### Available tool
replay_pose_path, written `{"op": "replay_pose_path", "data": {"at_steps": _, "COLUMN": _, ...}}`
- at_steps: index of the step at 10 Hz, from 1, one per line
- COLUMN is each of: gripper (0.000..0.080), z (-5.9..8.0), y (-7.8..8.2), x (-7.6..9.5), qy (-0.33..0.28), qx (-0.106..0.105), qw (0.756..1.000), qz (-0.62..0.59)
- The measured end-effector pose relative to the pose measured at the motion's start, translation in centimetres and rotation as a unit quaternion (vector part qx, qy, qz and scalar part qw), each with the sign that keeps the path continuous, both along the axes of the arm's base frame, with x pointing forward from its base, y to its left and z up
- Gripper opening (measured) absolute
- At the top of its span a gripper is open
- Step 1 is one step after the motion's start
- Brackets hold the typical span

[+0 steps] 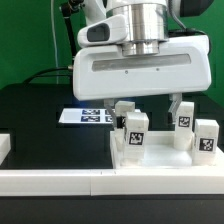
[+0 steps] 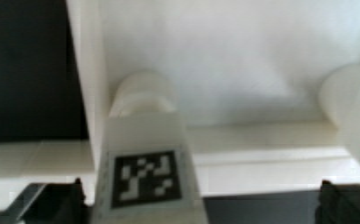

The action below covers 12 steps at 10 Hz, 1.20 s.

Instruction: Assemble square table

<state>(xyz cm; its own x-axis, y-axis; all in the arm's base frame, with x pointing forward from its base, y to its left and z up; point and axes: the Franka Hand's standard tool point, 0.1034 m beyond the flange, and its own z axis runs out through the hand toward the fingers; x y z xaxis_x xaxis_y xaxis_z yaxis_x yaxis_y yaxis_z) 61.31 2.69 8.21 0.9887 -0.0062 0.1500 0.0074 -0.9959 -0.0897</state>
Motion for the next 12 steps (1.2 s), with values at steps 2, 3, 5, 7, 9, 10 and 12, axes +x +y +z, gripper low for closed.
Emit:
{"op": "replay_pose_path", "data": {"at_steps": 2, "gripper": 0.0649, "z": -0.2, "y": -0.7, "x": 0.1, "qy": 0.073, "qx": -0.003, "qw": 0.997, "qz": 0.019}}
{"op": "replay_pose_path", "data": {"at_steps": 3, "gripper": 0.0649, "z": -0.2, "y": -1.3, "x": 0.6, "qy": 0.081, "qx": -0.007, "qw": 0.996, "qz": 0.021}}
{"op": "replay_pose_path", "data": {"at_steps": 5, "gripper": 0.0649, "z": -0.4, "y": -1.2, "x": 0.7, "qy": 0.082, "qx": -0.013, "qw": 0.997, "qz": 0.002}}
{"op": "replay_pose_path", "data": {"at_steps": 7, "gripper": 0.0649, "z": -0.5, "y": -0.7, "x": 0.9, "qy": 0.071, "qx": -0.014, "qw": 0.997, "qz": 0.000}}
{"op": "replay_pose_path", "data": {"at_steps": 9, "gripper": 0.0416, "z": -0.5, "y": -0.7, "x": 0.9, "qy": 0.072, "qx": -0.014, "qw": 0.997, "qz": -0.007}}
{"op": "replay_pose_path", "data": {"at_steps": 10, "gripper": 0.0416, "z": -0.5, "y": -0.8, "x": 0.9, "qy": 0.073, "qx": -0.012, "qw": 0.997, "qz": -0.036}}
{"op": "replay_pose_path", "data": {"at_steps": 12, "gripper": 0.0297, "z": -0.4, "y": -1.5, "x": 1.0, "qy": 0.077, "qx": -0.010, "qw": 0.991, "qz": -0.108}}
